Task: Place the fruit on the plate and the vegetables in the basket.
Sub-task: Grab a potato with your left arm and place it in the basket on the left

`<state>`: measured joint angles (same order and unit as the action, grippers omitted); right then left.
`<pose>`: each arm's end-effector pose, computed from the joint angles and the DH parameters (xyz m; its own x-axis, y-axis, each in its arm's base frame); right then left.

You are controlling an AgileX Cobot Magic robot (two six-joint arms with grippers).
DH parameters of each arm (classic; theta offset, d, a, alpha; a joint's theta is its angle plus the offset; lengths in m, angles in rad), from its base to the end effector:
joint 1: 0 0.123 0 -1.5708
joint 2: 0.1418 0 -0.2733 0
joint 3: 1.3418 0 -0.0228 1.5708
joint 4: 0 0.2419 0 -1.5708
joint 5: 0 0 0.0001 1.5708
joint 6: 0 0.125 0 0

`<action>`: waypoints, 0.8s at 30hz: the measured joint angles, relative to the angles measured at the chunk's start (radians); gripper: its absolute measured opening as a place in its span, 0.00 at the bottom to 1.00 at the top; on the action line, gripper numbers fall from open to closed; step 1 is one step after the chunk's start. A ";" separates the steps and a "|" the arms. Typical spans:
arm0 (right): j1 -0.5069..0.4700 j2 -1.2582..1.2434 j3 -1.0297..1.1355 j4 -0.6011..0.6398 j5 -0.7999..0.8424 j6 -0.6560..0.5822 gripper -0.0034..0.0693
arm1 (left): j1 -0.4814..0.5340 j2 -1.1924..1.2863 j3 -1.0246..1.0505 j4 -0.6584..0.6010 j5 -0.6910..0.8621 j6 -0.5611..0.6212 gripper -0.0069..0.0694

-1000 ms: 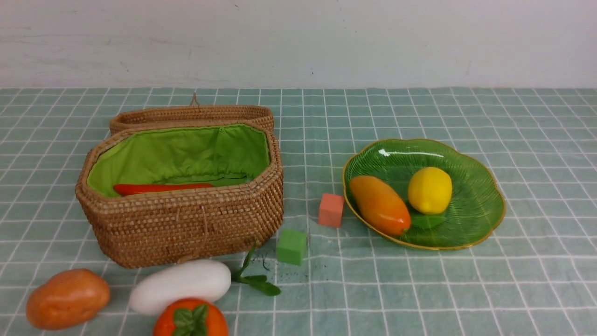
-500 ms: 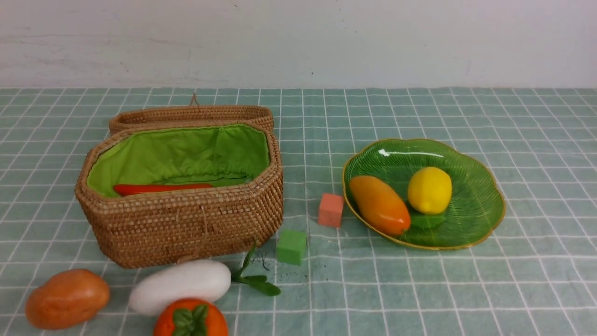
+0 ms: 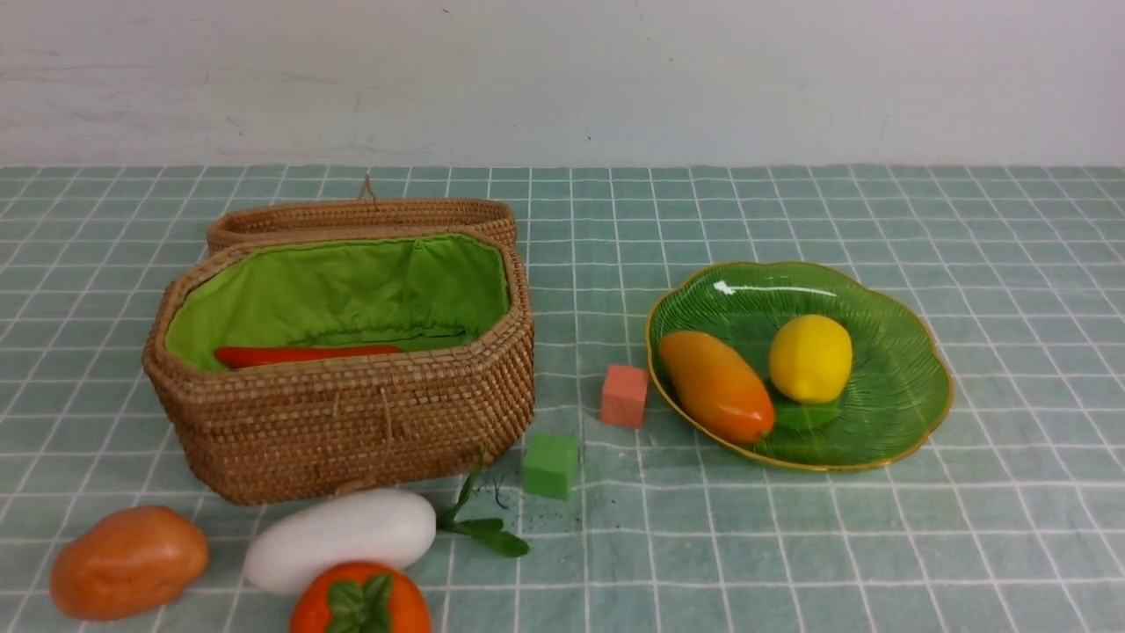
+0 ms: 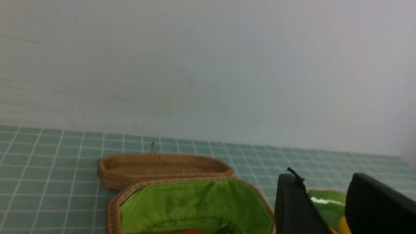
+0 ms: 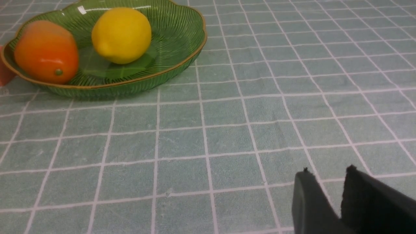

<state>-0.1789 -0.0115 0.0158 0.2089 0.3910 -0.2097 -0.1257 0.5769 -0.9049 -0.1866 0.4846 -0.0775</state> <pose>0.0876 -0.0058 0.1643 -0.2928 0.0366 -0.9555 0.0984 0.9951 0.0079 0.1283 -0.0271 0.4135 -0.1105 -0.2277 -0.9674 0.1894 0.9507 -0.2454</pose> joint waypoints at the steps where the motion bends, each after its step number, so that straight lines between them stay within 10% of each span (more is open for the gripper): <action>1: 0.000 0.000 0.000 0.000 0.000 0.000 0.29 | 0.000 0.050 -0.006 0.029 0.025 -0.005 0.40; 24: 0.000 0.000 0.000 0.001 0.000 0.000 0.34 | 0.000 0.428 -0.009 0.145 0.467 -0.332 0.55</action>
<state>-0.1789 -0.0115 0.0158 0.2100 0.3910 -0.2097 -0.1257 1.0050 -0.9135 -0.0415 0.9512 -0.4096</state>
